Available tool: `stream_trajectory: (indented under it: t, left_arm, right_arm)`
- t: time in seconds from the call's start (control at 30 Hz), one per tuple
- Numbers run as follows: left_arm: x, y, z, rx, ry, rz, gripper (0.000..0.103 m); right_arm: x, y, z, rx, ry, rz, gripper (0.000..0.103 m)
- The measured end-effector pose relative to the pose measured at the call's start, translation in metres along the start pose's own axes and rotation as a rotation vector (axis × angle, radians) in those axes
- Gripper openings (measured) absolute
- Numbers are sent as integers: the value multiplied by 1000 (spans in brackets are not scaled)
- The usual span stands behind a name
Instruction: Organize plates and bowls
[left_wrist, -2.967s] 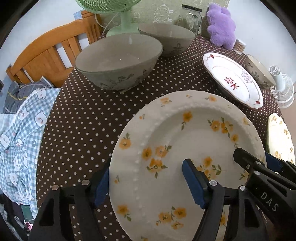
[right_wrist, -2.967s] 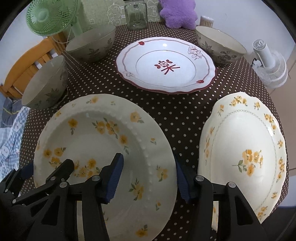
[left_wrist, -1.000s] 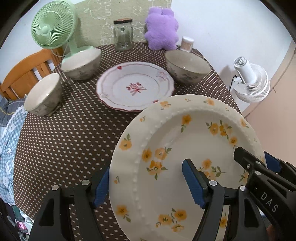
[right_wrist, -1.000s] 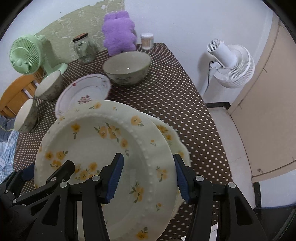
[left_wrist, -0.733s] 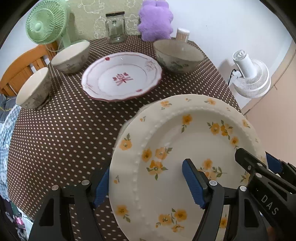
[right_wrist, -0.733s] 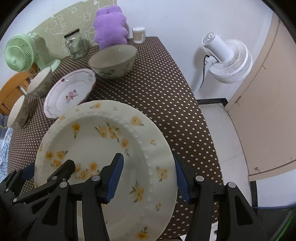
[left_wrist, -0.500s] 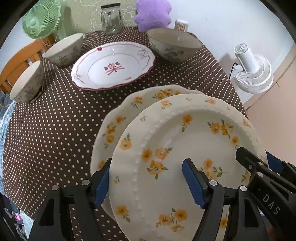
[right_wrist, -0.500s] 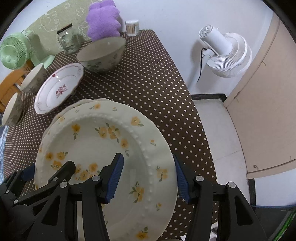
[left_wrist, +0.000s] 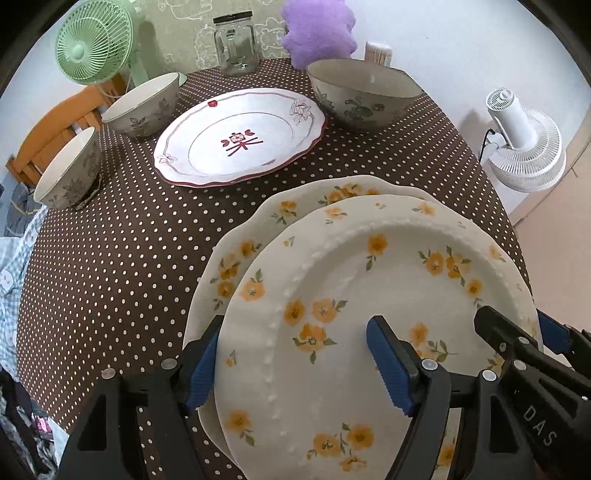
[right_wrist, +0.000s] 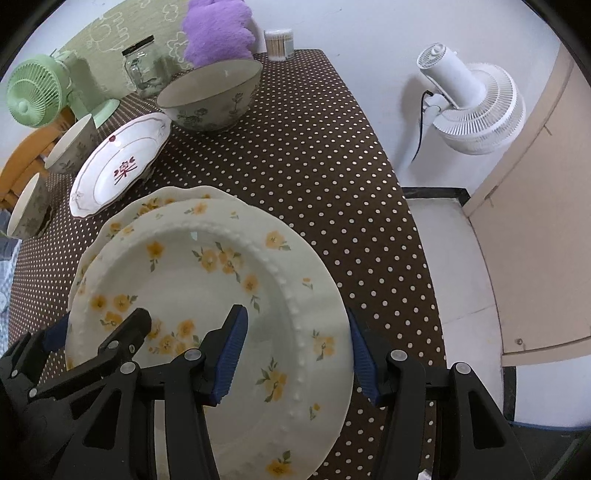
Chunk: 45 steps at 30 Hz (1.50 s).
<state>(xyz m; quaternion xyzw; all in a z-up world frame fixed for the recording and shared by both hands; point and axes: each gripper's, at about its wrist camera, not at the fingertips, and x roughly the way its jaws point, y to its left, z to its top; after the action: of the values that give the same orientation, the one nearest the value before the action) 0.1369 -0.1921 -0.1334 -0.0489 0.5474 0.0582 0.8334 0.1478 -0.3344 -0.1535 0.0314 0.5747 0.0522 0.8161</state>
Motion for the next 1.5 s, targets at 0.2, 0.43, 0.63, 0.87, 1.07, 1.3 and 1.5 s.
stream_trajectory:
  t: [0.2,0.43,0.63,0.87,1.07,1.3,1.5]
  left_arm:
    - [0,0,3,13,4,4,82]
    - [1,-13,3,88,-19,76,86]
    - [-6,-2,7,61,-44,85,86]
    - [-18,12,12,51,-88,83,86]
    - [-17,23,16,39,-79,82,86]
    - [-19,37,18,35,-71,36,86]
    - [-24,61,18,25,-62,2,86]
  right_arm:
    - [-5,-2,0,9,-15,17,57]
    - [-8,-3,-3,8,-25,1,39]
    - [-5,0,2,15,-24,3,39]
    - [0,11,12,-8,-21,-4,41]
    - [5,17,18,-8,-9,-27,43]
    - [7,26,19,-4,6,-43,64]
    - [-12,47,13,-15,-60,-90,75]
